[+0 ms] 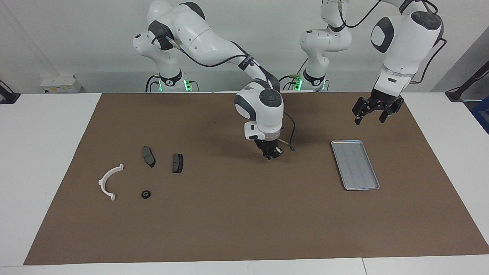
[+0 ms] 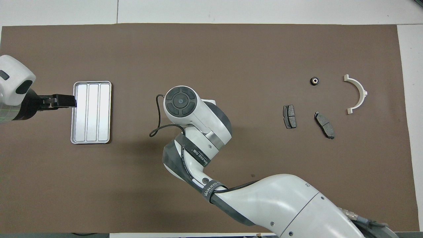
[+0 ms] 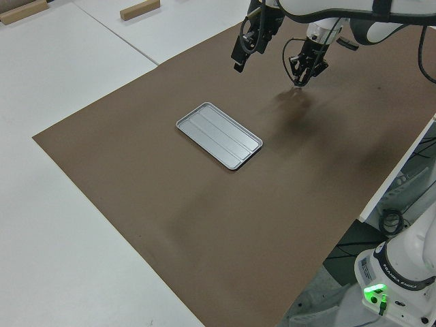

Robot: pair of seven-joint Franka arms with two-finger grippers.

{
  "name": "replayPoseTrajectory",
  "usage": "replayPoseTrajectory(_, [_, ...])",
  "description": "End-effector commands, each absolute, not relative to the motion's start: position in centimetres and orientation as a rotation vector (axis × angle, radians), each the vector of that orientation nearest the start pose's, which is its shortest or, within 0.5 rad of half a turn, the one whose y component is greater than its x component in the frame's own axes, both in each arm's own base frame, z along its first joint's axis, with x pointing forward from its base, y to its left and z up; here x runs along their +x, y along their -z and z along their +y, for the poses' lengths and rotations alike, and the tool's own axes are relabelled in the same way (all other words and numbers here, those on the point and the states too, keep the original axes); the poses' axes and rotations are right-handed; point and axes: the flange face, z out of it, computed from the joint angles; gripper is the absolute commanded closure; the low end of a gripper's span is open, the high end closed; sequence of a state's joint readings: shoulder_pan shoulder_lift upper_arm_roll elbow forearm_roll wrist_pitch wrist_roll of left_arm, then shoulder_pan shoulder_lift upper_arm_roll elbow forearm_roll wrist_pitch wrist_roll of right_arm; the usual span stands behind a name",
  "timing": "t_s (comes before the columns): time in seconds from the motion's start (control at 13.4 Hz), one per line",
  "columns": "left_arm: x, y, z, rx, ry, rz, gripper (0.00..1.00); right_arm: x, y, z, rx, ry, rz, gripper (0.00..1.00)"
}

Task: Pick bearing gear from pile to tray
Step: 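Carry the black ring with the right gripper to mid-table and release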

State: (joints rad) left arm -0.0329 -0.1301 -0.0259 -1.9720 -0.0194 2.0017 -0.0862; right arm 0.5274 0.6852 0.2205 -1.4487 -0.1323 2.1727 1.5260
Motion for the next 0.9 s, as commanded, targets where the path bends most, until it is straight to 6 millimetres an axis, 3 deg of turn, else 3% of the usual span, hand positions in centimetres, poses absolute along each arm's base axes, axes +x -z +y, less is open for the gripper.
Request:
replayPoseTrajectory(0.0, [53.6,-52.4,-3.8,-3.149,0.282,-0.056,0.01,54.8,-29.1,46.4,-2.855,0.034,1.135,1.00])
replayPoseTrajectory(0.22, [54.1,-51.2,-5.3,-3.155,0.247,-0.076,0.01,54.7,-28.7,46.1,-2.856,0.033,1.139,0.99])
replayPoseTrajectory(0.37, [54.2,-51.3,-5.3,-3.156,0.249,-0.086,0.01,54.9,-29.5,45.6,-2.892,0.024,1.160,0.01])
replayPoseTrajectory(0.52, [54.2,-51.1,-5.5,-3.156,0.244,-0.086,0.01,57.0,-32.7,44.0,-2.947,0.057,1.183,0.00])
replayPoseTrajectory(0.67, [54.3,-51.0,-5.5,-3.157,0.239,-0.105,0.01,60.2,-36.6,39.1,-2.985,0.031,1.140,0.00])
replayPoseTrajectory(0.75, [54.4,-51.1,-6.5,-3.158,0.241,-0.188,0.01,61.5,-39.4,36.2,-2.992,0.030,1.071,0.00])
replayPoseTrajectory(0.82, [54.9,-50.9,-9.3,-3.151,0.240,-0.228,0.01,62.6,-41.7,32.8,-2.990,-0.023,1.001,0.00])
